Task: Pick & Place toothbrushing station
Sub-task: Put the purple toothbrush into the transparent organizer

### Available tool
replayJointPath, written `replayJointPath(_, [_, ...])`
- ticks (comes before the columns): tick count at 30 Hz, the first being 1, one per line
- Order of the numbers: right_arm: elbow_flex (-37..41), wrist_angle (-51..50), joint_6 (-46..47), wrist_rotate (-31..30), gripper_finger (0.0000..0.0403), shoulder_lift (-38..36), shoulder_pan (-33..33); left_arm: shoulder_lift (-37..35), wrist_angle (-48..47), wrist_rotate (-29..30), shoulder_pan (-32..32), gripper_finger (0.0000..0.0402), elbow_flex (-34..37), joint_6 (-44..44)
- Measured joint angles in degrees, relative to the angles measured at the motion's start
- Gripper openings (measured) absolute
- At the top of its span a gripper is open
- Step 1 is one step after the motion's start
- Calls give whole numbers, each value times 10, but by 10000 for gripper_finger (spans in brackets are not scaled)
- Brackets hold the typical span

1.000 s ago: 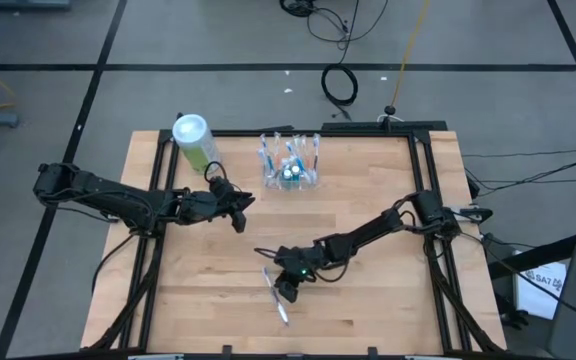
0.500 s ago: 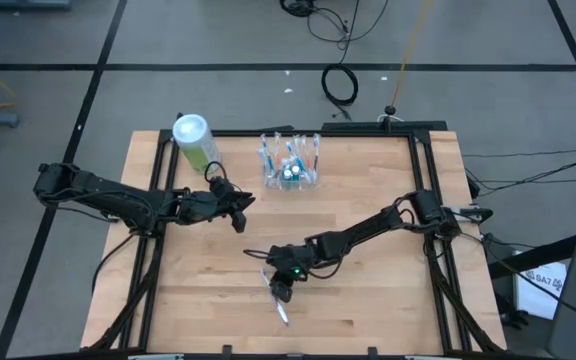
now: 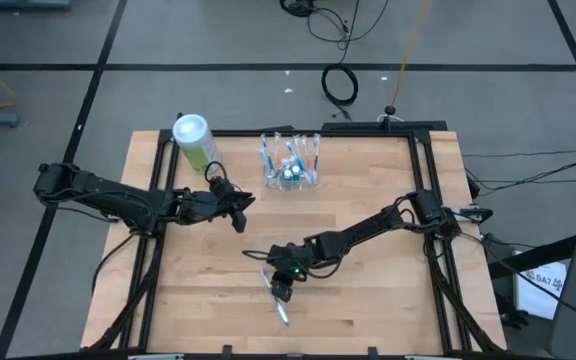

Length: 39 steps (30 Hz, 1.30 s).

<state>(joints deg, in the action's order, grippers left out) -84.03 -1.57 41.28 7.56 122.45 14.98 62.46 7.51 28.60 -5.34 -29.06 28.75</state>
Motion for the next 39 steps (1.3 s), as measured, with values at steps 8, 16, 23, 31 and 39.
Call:
replayJointPath(8, [-1,13,9,0,70,16,1,0,0,0,0,85,0,0])
replayJointPath(16, [-2,49,17,14,70,39,1,0,0,0,0,85,0,0])
replayJointPath(23, [-1,55,11,13,50,39,1,0,0,0,0,85,0,-1])
replayJointPath(31, [0,63,-31,12,2,40,4,0,0,0,0,85,0,-2])
replayJointPath(39, [0,79,-62,-2,1,36,5,0,0,0,0,85,0,-6])
